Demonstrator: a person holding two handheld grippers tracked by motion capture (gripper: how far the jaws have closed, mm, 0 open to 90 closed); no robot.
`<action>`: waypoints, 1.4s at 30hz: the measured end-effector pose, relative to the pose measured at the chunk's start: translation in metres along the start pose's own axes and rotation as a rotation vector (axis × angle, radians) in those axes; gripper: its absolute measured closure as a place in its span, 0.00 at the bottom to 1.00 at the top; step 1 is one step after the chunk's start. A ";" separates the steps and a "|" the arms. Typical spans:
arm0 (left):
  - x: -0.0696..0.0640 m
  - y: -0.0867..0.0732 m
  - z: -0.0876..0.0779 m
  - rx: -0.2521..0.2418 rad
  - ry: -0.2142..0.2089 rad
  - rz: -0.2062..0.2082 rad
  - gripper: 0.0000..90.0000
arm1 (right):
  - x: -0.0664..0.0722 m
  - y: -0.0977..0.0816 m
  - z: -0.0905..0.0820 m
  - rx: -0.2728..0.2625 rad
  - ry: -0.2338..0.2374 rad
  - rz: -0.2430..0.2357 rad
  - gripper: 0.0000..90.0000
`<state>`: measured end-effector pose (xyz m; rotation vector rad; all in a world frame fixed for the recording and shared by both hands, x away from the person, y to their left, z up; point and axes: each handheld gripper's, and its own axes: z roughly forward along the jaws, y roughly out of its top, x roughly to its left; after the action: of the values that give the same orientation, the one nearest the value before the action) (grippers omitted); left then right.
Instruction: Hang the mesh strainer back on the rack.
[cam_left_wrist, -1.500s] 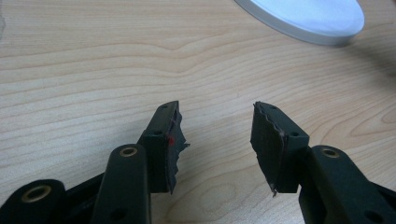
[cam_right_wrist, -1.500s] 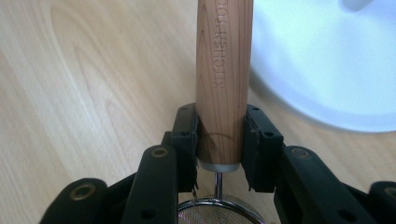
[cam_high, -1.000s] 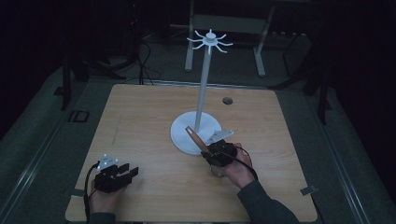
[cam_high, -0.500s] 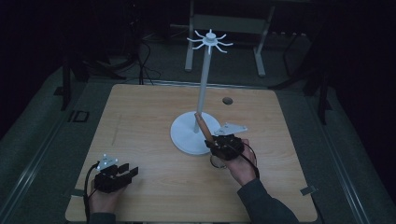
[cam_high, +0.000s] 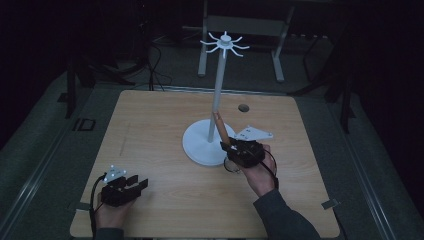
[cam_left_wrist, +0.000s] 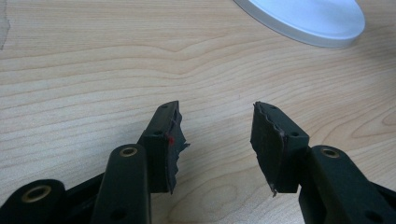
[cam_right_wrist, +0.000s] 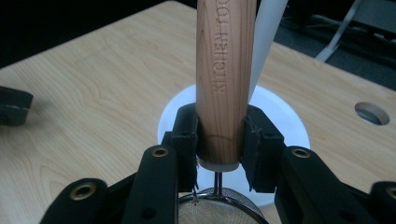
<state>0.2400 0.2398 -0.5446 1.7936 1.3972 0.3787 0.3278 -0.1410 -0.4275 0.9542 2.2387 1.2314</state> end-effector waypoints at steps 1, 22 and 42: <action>0.000 0.000 0.000 0.000 0.000 0.000 0.59 | 0.000 0.001 -0.001 -0.007 -0.001 0.000 0.76; 0.000 0.000 0.000 -0.001 0.001 -0.001 0.59 | -0.004 0.026 -0.018 -0.105 0.009 0.028 0.76; 0.000 0.000 0.000 -0.001 0.000 -0.002 0.59 | -0.009 0.043 -0.029 -0.177 0.016 0.062 0.76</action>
<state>0.2399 0.2401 -0.5445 1.7907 1.3984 0.3779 0.3311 -0.1479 -0.3760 0.9547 2.0849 1.4419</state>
